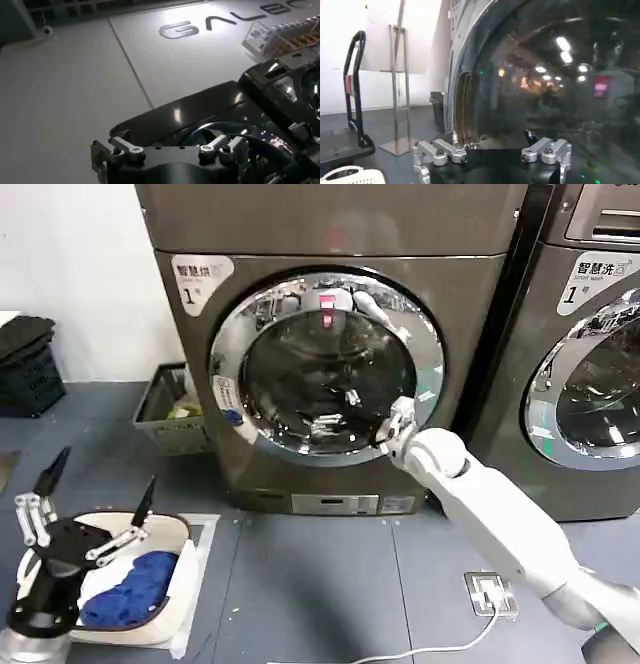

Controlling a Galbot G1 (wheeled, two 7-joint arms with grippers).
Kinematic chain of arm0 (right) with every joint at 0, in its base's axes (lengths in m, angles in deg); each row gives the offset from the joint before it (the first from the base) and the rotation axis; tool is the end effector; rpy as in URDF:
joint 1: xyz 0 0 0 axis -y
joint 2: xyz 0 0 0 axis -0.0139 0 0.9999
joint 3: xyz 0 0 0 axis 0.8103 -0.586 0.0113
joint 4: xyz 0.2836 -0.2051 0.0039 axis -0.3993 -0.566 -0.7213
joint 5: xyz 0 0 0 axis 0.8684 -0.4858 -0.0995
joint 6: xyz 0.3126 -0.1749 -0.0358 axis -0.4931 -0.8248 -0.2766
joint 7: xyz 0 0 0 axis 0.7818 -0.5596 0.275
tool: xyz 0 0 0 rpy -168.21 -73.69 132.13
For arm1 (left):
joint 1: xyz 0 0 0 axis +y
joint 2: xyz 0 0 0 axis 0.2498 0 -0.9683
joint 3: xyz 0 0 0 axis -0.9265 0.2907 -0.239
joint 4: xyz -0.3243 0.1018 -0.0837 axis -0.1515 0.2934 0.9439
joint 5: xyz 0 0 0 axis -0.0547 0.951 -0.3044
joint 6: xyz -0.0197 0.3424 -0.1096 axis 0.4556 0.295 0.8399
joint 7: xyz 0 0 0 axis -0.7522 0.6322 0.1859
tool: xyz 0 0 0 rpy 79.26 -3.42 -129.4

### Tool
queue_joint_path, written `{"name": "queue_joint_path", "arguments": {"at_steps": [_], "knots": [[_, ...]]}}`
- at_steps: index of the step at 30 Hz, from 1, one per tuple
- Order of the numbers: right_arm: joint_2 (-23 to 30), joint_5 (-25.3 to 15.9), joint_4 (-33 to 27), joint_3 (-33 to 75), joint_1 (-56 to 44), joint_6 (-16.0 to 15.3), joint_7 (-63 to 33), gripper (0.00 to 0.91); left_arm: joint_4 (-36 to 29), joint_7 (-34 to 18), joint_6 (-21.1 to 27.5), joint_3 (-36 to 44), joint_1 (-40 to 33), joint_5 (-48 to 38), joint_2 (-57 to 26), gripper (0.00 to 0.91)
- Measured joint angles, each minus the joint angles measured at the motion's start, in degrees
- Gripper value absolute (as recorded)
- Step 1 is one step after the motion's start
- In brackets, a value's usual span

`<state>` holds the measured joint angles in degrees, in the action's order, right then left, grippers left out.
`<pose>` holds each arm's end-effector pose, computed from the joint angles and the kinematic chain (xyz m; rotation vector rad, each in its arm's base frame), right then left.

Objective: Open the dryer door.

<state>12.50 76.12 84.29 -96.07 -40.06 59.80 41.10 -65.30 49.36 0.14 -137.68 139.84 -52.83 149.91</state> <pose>0.5373 0.0703 -0.1526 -1.4746 2.7526 -0.1061 0.1456 0.1553 -0.1978 0.2328 2.3223 0.5281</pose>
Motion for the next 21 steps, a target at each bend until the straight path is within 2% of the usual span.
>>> {"name": "queue_joint_path", "arguments": {"at_steps": [21], "knots": [[7.1, -0.1, -3.5, -2.5, 2.5, -0.9, -2.0, 0.907, 0.6, 0.0, -0.1, 0.1, -0.5, -0.1, -0.1, 0.907]]}}
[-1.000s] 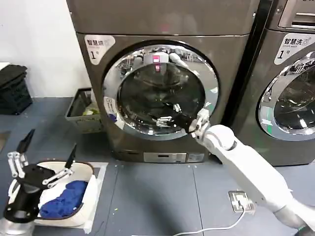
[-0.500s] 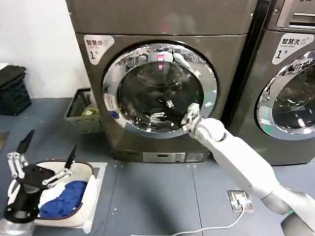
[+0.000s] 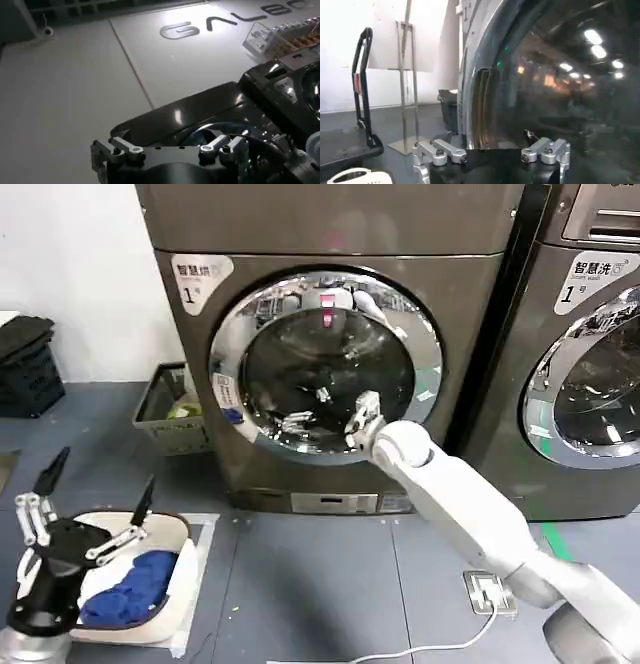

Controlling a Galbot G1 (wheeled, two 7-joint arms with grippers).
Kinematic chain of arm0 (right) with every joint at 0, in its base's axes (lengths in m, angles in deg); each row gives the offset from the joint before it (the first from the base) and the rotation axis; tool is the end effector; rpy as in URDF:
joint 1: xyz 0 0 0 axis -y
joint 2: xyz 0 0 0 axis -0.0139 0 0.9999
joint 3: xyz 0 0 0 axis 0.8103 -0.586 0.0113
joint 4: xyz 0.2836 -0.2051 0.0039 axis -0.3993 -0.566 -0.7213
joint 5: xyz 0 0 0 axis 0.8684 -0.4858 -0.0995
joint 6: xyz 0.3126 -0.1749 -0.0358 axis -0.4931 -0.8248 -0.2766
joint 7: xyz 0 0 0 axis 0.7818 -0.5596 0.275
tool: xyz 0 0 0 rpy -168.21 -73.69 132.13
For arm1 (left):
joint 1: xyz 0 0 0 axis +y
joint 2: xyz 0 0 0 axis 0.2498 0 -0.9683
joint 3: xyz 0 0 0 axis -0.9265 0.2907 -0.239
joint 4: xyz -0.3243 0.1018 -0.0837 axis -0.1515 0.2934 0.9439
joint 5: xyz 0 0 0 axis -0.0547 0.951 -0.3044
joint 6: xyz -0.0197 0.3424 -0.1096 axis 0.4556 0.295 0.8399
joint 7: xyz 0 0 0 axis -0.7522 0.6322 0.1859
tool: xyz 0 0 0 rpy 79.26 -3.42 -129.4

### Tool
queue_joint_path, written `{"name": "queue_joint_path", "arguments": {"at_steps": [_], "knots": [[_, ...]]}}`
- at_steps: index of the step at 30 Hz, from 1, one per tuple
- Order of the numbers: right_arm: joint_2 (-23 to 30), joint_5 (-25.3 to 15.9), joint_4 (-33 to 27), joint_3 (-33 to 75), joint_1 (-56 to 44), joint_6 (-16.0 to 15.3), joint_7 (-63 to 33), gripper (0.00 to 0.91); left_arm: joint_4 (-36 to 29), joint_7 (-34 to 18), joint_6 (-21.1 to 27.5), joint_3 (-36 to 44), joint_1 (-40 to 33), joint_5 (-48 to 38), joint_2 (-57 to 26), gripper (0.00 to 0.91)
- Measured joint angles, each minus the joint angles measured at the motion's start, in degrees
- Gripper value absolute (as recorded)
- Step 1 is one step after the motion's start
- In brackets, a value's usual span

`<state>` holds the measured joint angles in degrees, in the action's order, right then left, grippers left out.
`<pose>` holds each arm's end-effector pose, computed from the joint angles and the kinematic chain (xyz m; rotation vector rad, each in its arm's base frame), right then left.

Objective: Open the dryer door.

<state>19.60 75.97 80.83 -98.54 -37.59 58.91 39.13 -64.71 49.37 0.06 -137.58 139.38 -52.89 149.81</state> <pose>0.5409 0.1315 -0.1468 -1.5350 2.7268 -0.0730 0.1478 0.1569 -0.1998 0.2294 2.3230 0.5253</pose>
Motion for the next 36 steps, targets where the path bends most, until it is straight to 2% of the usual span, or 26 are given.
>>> {"name": "queue_joint_path", "arguments": {"at_steps": [21, 36], "knots": [[6.3, -0.3, -7.0, -2.3, 3.4, 0.3, 1.3, 0.907, -0.4, 0.0, 0.0, 0.1, 0.0, 0.0, 0.2, 0.907], [10.7, -2.1, -13.2, -2.8, 5.1, 1.1, 3.2, 0.907, -0.6, 0.0, -0.1, 0.0, 0.0, -0.1, 0.4, 0.907]]}}
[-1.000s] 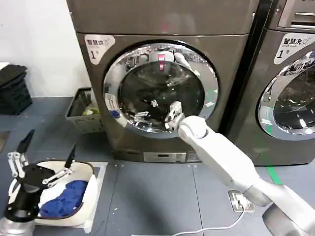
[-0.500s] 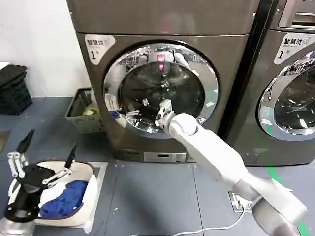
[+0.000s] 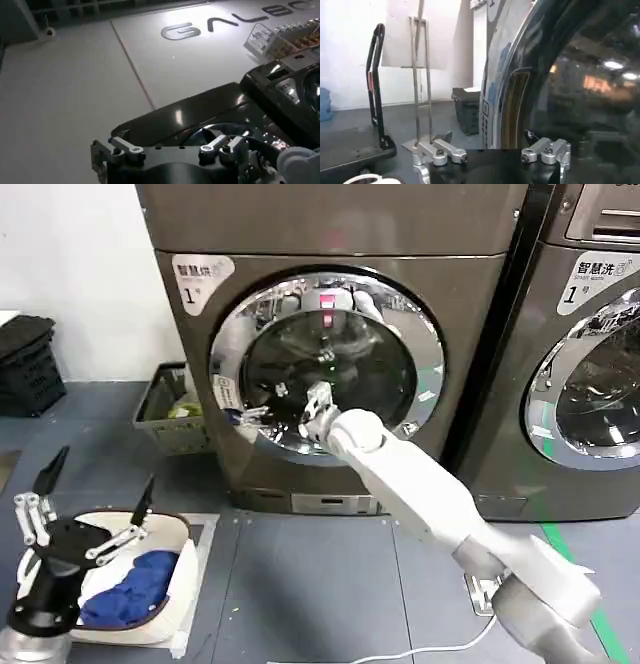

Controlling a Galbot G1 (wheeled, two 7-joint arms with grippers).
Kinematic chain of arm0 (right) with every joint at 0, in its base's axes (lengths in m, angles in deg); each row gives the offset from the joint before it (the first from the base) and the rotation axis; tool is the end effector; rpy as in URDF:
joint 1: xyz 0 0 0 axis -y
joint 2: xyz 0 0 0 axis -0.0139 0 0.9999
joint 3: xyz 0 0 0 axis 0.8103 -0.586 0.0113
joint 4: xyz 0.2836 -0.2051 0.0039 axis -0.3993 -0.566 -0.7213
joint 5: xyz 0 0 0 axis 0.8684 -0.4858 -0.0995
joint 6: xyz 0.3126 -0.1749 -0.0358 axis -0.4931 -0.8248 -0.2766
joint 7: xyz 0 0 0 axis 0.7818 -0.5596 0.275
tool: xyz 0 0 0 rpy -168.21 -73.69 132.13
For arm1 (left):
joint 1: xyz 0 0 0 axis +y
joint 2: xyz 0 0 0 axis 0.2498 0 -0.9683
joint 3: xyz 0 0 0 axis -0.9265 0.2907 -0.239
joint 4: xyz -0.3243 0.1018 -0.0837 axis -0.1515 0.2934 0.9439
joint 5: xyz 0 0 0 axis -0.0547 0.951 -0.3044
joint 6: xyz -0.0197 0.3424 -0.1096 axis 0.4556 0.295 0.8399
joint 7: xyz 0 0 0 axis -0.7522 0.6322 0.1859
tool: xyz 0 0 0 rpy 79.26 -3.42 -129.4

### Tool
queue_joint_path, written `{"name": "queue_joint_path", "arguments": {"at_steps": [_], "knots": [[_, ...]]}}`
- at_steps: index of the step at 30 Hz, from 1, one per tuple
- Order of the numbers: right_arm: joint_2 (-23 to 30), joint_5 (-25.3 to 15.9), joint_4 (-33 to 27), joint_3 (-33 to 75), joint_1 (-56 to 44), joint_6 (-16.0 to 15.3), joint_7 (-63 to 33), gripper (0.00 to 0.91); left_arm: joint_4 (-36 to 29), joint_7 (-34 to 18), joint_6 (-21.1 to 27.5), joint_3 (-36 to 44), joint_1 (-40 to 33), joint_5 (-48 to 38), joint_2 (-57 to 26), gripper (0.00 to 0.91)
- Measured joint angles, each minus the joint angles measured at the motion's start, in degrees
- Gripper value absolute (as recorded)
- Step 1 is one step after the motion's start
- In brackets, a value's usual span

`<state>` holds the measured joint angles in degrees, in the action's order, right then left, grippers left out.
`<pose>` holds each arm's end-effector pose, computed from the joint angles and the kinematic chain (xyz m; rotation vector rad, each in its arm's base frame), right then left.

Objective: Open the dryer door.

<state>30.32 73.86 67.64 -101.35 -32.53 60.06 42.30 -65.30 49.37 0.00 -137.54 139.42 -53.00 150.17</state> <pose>0.5676 0.1999 -0.1475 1.6190 -2.6685 0.1070 0.1468 0.1544 -0.1976 0.2270 2.3144 0.5195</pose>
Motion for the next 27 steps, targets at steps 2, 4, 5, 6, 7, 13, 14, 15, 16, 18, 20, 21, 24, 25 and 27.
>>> {"name": "queue_joint_path", "arguments": {"at_steps": [2, 4, 5, 6, 7, 13, 14, 15, 16, 18, 20, 21, 24, 25, 27], "knots": [[0.6, -0.5, -0.8, 0.0, 0.0, 0.0, 0.3, 0.907, -0.1, 0.0, 0.0, 0.0, 0.0, 0.0, 0.1, 0.907], [1.1, -0.8, -1.5, 0.0, 0.0, 0.0, 0.7, 0.907, -0.1, 0.0, 0.0, 0.0, 0.1, 0.0, 0.1, 0.907], [1.3, -0.9, -1.8, 0.0, 0.0, 0.1, 0.8, 0.907, -0.1, 0.0, 0.0, 0.0, 0.1, 0.0, 0.1, 0.907], [1.6, -1.1, -2.1, 0.0, 0.0, 0.1, 0.9, 0.907, -0.1, 0.0, 0.0, 0.0, 0.1, 0.0, 0.1, 0.907], [1.8, -1.2, -2.3, 0.0, 0.0, 0.1, 1.0, 0.907, -0.1, 0.0, 0.0, 0.0, 0.1, 0.0, 0.1, 0.907], [2.7, -1.9, -3.3, 0.0, -0.1, 0.2, 2.4, 0.907, -0.1, 0.0, -0.1, 0.0, 0.2, -0.1, 0.1, 0.907], [2.9, -2.0, -3.4, 0.0, -0.1, 0.3, 2.5, 0.907, -0.1, 0.0, -0.1, 0.0, 0.2, -0.1, 0.1, 0.907], [3.0, -2.1, -3.6, 0.0, -0.1, 0.3, 2.8, 0.907, -0.1, 0.0, -0.1, 0.0, 0.2, -0.1, 0.1, 0.907], [3.1, -2.2, -3.8, 0.0, -0.1, 0.3, 2.9, 0.907, -0.1, 0.0, -0.1, 0.0, 0.2, -0.1, 0.1, 0.907], [3.3, -2.4, -4.1, 0.0, -0.1, 0.4, 3.4, 0.907, -0.1, 0.0, -0.1, 0.0, 0.2, -0.1, 0.1, 0.907], [3.6, -2.8, -4.4, 0.0, -0.1, 0.4, 4.0, 0.907, -0.1, 0.0, -0.1, 0.0, 0.2, -0.1, 0.1, 0.907], [3.7, -3.1, -4.6, 0.0, -0.1, 0.5, 4.3, 0.907, -0.1, 0.0, -0.1, 0.0, 0.2, -0.1, 0.1, 0.907], [4.0, -3.6, -5.0, 0.0, -0.1, 0.6, 5.1, 0.907, -0.1, 0.0, -0.1, 0.0, 0.2, -0.1, 0.1, 0.907], [4.0, -3.7, -5.0, -0.1, -0.1, 0.6, 5.5, 0.907, -0.1, 0.0, -0.1, 0.0, 0.2, -0.1, 0.1, 0.907], [3.9, -3.8, -5.0, -0.3, -0.1, 0.6, 6.3, 0.907, -0.1, 0.0, -0.1, 0.0, 0.2, -0.1, 0.1, 0.907]]}}
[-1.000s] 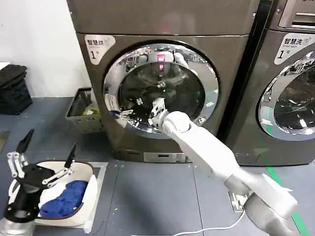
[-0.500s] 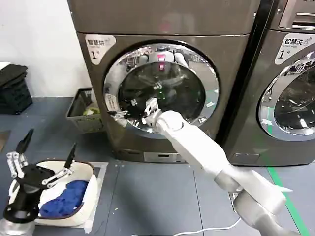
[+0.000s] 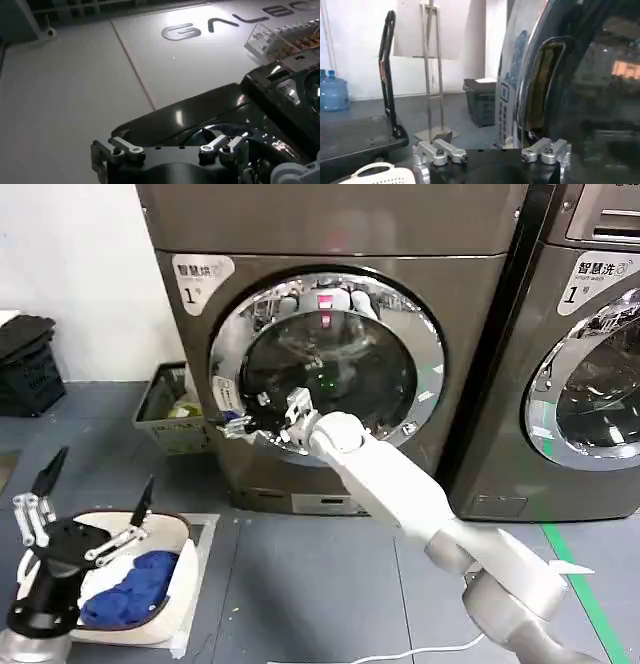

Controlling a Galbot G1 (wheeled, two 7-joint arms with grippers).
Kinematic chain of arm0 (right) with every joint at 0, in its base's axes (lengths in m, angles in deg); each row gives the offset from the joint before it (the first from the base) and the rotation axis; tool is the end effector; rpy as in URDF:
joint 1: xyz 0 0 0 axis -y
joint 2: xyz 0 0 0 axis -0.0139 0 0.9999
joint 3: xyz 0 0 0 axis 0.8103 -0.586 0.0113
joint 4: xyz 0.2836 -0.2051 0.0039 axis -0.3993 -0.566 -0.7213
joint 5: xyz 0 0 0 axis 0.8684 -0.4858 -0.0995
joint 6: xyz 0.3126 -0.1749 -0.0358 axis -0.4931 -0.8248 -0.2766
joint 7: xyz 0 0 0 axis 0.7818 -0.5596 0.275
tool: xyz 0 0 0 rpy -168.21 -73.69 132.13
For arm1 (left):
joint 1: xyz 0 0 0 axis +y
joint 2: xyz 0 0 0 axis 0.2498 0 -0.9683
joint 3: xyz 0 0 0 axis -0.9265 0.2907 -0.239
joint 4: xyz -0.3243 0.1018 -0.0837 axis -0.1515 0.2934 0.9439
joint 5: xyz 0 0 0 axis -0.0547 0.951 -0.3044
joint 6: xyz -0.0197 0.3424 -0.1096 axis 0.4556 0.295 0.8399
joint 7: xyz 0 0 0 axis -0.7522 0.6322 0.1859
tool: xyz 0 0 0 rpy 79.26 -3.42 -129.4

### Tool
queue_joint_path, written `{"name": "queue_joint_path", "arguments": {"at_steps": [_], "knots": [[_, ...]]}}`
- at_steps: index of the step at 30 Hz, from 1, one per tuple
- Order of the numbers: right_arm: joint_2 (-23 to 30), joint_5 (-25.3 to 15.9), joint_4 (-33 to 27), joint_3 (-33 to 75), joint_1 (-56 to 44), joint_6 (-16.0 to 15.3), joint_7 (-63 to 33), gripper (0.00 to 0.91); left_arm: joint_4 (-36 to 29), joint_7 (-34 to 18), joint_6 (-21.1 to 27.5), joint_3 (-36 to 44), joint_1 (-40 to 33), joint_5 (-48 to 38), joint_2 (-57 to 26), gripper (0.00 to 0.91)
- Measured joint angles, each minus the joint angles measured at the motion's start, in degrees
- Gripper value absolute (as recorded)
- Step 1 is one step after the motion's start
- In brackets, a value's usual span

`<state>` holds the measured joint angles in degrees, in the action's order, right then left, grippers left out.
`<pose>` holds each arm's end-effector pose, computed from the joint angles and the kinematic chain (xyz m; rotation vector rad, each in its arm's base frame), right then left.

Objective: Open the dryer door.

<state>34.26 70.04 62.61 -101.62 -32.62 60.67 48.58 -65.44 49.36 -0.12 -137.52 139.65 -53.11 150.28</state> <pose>0.5707 0.2234 -0.1635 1.7361 -2.5543 0.1643 0.1458 0.1537 -0.1977 0.2268 2.3143 0.5162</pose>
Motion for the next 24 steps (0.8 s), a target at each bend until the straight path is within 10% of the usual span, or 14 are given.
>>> {"name": "queue_joint_path", "arguments": {"at_steps": [24], "knots": [[-8.0, 5.5, 12.5, -4.7, -2.1, -0.8, 6.8, 0.907, 0.8, 0.0, 0.2, -0.1, -0.2, -0.1, -0.4, 0.907]]}}
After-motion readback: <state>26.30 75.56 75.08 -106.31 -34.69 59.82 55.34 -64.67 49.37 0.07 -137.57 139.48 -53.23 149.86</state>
